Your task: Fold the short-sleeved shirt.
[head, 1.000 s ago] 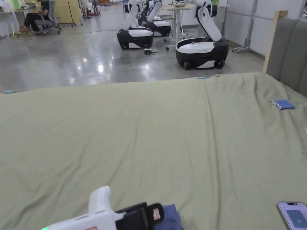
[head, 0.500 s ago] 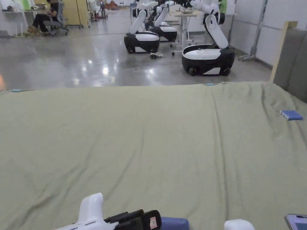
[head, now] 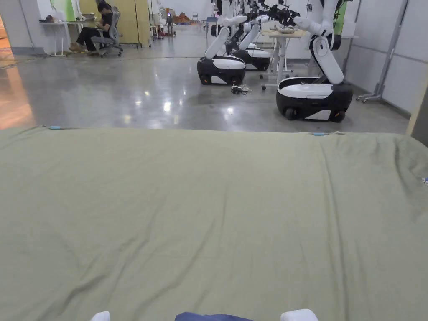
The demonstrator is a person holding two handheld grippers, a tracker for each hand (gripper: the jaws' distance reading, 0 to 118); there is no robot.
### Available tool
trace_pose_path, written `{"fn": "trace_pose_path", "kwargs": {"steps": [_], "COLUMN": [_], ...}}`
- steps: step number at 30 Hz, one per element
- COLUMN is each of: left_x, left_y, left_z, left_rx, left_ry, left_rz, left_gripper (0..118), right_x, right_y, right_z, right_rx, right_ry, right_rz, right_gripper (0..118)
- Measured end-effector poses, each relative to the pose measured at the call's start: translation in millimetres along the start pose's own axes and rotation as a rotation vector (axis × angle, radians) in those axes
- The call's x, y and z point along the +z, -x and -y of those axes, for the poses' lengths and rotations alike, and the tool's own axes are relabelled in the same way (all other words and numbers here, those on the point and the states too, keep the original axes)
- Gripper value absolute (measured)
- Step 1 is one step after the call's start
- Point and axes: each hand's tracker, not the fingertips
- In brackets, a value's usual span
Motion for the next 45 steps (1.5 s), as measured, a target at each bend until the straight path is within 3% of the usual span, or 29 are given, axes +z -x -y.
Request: {"fn": "trace_pose_path", "kwargs": {"steps": [3,4,5,7,8,12,15,19,23,25,27,30,32,35,37,41,44,45], "left_x": [-10,-17,-22,-28,-27,-8,33,143,255,290,309,321,304,297,293,284,263,254], "left_y": [4,1,-6,-13,-18,-25,-28,1,30,63,77,111,83,46,0,-77,-139,-155], "left_z": [1,4,8,8,11,7,-5,-45,-81,-102,-110,-134,-130,-141,-139,-123,-96,-82], "left_rx": [0.114,0.108,0.082,-0.09,-0.096,-0.07,-0.02,-0.092,-0.074,-0.063,-0.039,0.003,-0.008,-0.247,-0.441,-0.716,-0.903,-0.943], "left_ry": [-0.023,-0.002,-0.005,-0.007,0.005,-0.017,-0.095,-0.26,-0.37,-0.366,-0.381,-0.439,-0.427,-0.372,-0.411,-0.49,-0.545,-0.596], "left_rz": [0.159,0.168,0.136,-0.044,-0.03,0.013,0.063,-0.111,-0.332,-0.518,-0.587,-0.572,-0.647,-0.941,-1.132,-1.136,-1.206,-1.166], "left_gripper": [65,56,40,30,29,28,28,28,28,28,28,30,42,61,61,61,61,61], "right_x": [1,1,0,-1,0,11,44,72,68,59,50,42,44,59,75,105,125,131], "right_y": [-2,-2,-1,1,3,3,8,10,8,6,3,-2,-5,-13,-20,-35,-41,-40], "right_z": [7,9,10,10,10,9,10,16,28,32,35,37,38,32,25,9,-3,-5], "right_rx": [-0.029,-0.036,-0.036,-0.034,-0.028,-0.019,-0.073,-0.121,-0.088,-0.1,-0.123,-0.179,-0.19,-0.172,-0.141,-0.142,-0.177,-0.179], "right_ry": [-0.032,-0.04,-0.043,-0.049,-0.05,-0.068,-0.217,-0.341,-0.333,-0.317,-0.3,-0.286,-0.3,-0.346,-0.399,-0.537,-0.62,-0.657], "right_rz": [-0.005,-0.005,-0.001,0.008,0.015,0.011,-0.099,-0.217,-0.203,-0.196,-0.204,-0.23,-0.239,-0.167,-0.104,-0.016,-0.02,-0.015], "right_gripper": [0,0,0,0,0,0,0,0,0,0,0,0,0,0,0,0,0,0]}}
